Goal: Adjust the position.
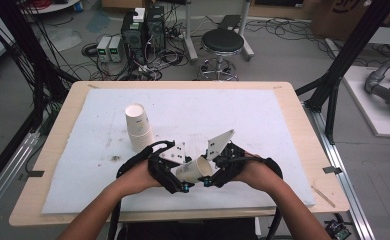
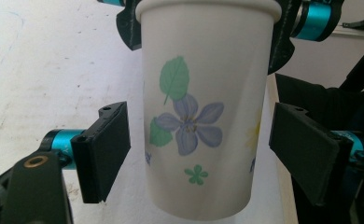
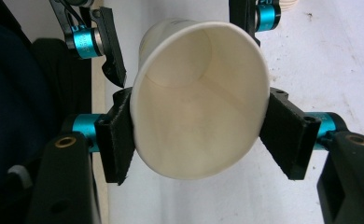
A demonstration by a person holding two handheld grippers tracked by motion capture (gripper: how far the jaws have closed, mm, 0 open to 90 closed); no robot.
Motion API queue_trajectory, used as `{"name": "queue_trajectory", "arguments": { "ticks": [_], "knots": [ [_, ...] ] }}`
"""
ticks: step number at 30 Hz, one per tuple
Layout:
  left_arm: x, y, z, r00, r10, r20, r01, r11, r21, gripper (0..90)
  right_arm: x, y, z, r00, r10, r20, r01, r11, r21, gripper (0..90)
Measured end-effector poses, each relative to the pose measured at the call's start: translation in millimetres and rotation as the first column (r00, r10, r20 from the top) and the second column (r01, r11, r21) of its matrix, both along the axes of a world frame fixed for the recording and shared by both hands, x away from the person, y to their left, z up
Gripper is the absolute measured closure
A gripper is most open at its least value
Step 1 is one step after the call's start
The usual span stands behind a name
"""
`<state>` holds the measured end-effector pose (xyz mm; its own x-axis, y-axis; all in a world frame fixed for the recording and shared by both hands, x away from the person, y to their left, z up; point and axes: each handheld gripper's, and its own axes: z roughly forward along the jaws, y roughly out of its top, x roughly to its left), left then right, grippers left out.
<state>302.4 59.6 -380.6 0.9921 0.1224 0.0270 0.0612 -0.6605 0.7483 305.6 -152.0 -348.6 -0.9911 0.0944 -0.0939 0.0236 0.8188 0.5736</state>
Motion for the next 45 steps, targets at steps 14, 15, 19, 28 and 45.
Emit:
{"name": "queue_trajectory", "arguments": {
  "ticks": [14,15,19,28,45],
  "knots": [
    [2.4,-7.9,-2.2,0.9991,-0.032,-0.03,0.033,0.9987,0.039,34.5,-1.1,7.2,-1.3,0.9998,0.02,-0.005,-0.02,0.9986,-0.05,32.9],
    [2.3,-8.5,-2.4,0.9989,-0.035,-0.03,0.036,0.9985,0.041,36.5,-1.4,7.5,-1.3,0.9998,0.02,-0.003,-0.02,0.9984,-0.052,33.1],
    [2.9,-9.1,-3.1,0.9985,-0.036,-0.04,0.038,0.9983,0.044,36.8,-1.3,9.2,-1.0,0.9995,0.03,-0.005,-0.03,0.9975,-0.063,33.1],
    [3.4,-6.3,-5.8,0.9974,-0.027,-0.067,0.026,0.9995,-0.016,36.0,-0.6,7.3,1.5,0.9995,0.025,-0.017,-0.026,0.9993,-0.027,30.2],
    [-3.6,42.3,-43.0,0.9765,0.193,-0.096,-0.213,0.9298,-0.3,32.8,-2.3,-55.0,-3.2,0.9698,-0.236,-0.06,0.24,0.8833,0.403,22.1]
  ]
}}
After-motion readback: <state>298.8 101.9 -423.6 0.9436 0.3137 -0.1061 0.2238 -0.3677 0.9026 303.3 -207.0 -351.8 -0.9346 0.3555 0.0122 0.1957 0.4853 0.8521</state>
